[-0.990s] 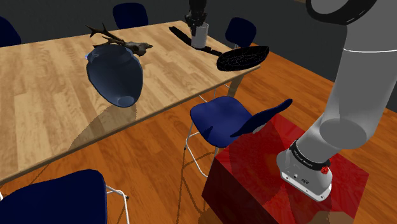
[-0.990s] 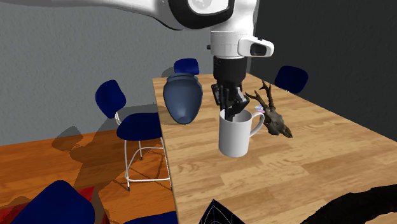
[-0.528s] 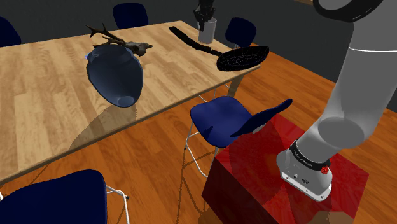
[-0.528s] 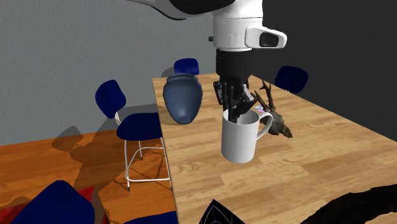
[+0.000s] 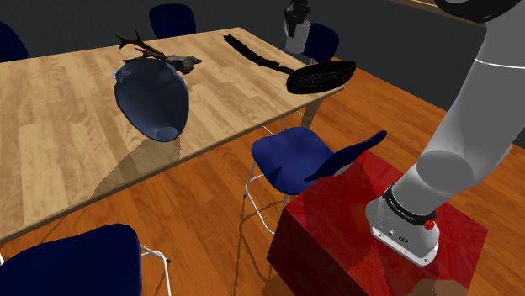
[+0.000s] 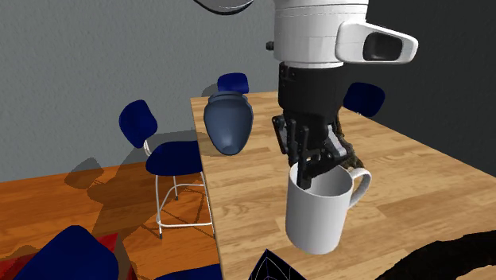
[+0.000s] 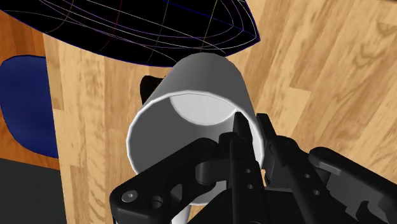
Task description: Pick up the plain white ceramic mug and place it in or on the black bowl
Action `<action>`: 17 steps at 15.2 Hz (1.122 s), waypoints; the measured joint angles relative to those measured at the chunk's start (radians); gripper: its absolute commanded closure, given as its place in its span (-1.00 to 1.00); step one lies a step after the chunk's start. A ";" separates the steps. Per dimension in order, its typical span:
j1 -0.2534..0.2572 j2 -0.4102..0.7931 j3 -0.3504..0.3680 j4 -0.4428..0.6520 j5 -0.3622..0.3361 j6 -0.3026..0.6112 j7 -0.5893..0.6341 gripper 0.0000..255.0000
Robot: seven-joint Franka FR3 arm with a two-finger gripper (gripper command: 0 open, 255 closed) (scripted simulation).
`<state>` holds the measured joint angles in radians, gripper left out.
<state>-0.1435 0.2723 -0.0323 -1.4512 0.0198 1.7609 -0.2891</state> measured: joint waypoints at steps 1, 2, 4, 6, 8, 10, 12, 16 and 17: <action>-0.015 -0.003 -0.008 0.000 0.003 -0.003 -0.022 1.00; -0.027 -0.012 -0.015 -0.013 0.005 0.001 -0.042 1.00; -0.056 -0.017 -0.031 -0.008 0.011 -0.010 -0.087 1.00; -0.084 -0.019 -0.046 -0.011 0.016 -0.010 -0.130 1.00; -0.111 -0.021 -0.061 -0.009 0.021 -0.015 -0.173 1.00; -0.142 -0.018 -0.078 0.001 0.027 -0.024 -0.221 1.00; -0.163 -0.014 -0.090 0.005 0.032 -0.026 -0.254 1.00; -0.169 -0.012 -0.093 -0.038 0.034 0.020 -0.267 1.00; -0.170 -0.012 -0.093 -0.052 0.034 0.033 -0.268 1.00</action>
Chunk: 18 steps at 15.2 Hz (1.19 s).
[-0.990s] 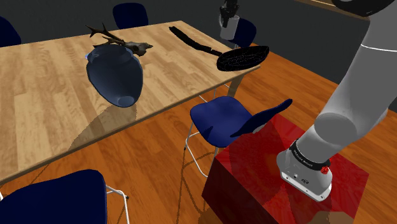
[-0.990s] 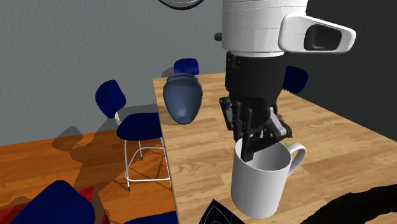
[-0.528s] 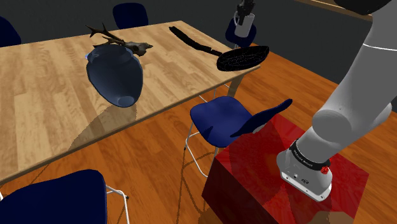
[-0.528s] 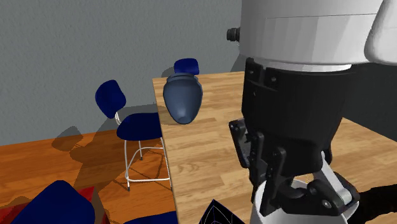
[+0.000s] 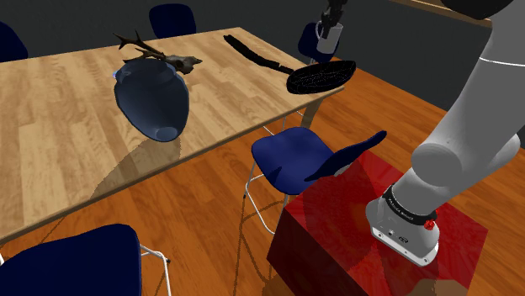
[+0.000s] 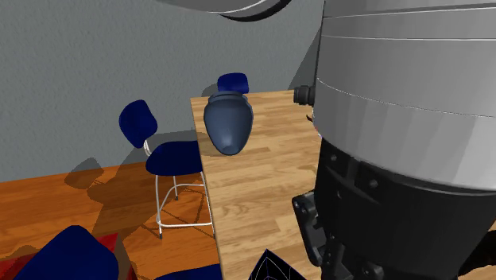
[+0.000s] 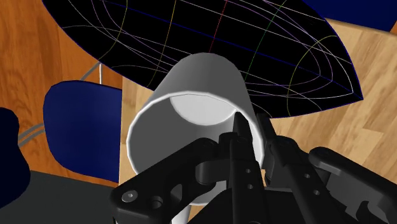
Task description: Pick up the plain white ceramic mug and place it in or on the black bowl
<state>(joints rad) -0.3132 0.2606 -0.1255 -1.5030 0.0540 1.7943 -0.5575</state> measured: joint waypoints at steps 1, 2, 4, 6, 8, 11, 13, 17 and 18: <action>0.002 -0.002 0.001 -0.015 0.000 0.013 0.002 1.00; 0.002 -0.002 0.001 -0.029 0.000 0.027 0.001 1.00; 0.002 -0.001 0.001 -0.054 0.000 0.053 -0.001 1.00; 0.002 -0.002 0.001 -0.083 0.000 0.081 -0.002 1.00; 0.002 0.002 0.001 -0.107 0.002 0.109 -0.004 1.00; 0.002 0.005 0.001 -0.139 0.003 0.144 -0.005 1.00; 0.002 0.010 0.002 -0.158 0.004 0.167 -0.006 1.00; 0.002 0.012 0.002 -0.161 0.004 0.173 -0.006 1.00; 0.002 0.012 0.002 -0.161 0.004 0.173 -0.006 1.00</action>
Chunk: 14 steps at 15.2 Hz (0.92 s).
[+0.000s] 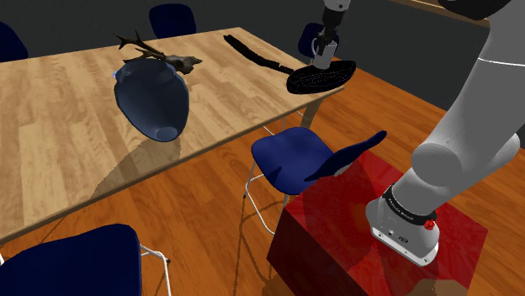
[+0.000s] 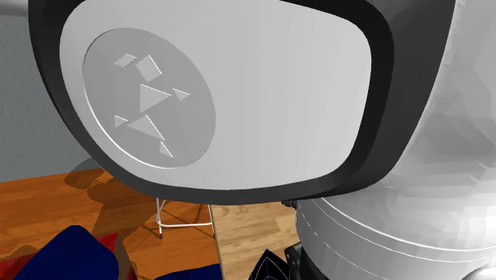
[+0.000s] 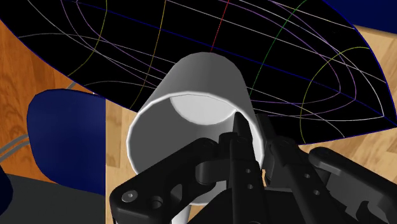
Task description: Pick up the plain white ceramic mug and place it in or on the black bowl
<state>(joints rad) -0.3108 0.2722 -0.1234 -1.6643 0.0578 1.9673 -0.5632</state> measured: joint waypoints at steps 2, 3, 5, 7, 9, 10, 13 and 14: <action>0.000 0.000 0.000 0.000 0.000 0.000 0.000 -1.00; 0.000 0.000 0.000 0.000 0.000 0.000 0.000 -1.00; 0.000 0.000 0.000 0.000 0.000 0.000 0.000 -1.00; 0.000 0.000 0.000 0.000 0.000 0.000 0.000 -1.00; 0.001 -0.005 0.000 0.007 -0.001 -0.012 0.002 -1.00; -0.001 -0.008 -0.001 0.028 -0.001 -0.035 -0.001 -1.00; -0.003 -0.018 -0.003 0.089 -0.003 -0.106 0.001 -1.00; -0.002 -0.019 -0.002 0.094 -0.004 -0.112 0.003 -1.00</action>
<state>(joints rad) -0.3127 0.2529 -0.1256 -1.5704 0.0540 1.8557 -0.5606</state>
